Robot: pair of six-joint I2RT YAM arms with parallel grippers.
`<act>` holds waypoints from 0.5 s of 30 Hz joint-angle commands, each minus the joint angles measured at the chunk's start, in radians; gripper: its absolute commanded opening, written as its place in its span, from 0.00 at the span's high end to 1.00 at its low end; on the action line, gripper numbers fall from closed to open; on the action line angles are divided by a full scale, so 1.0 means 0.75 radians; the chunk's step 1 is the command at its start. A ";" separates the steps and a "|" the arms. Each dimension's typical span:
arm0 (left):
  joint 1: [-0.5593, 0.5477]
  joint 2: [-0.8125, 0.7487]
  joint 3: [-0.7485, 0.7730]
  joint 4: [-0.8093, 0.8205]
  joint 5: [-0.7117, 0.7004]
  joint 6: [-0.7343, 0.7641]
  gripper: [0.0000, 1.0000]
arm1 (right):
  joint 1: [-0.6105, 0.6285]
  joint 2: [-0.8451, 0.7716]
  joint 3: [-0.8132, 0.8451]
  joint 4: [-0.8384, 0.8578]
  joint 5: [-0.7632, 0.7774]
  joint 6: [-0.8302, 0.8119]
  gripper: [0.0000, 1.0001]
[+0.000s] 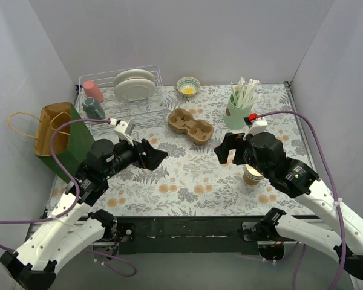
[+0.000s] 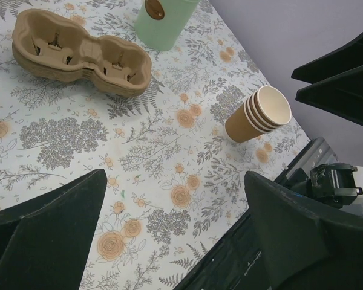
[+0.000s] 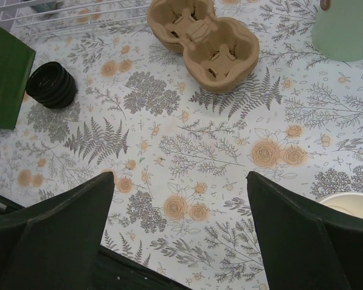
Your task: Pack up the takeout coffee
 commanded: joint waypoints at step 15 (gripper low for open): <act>0.005 -0.007 -0.087 0.046 -0.084 0.065 0.02 | -0.005 -0.031 0.133 -0.532 0.627 0.142 0.18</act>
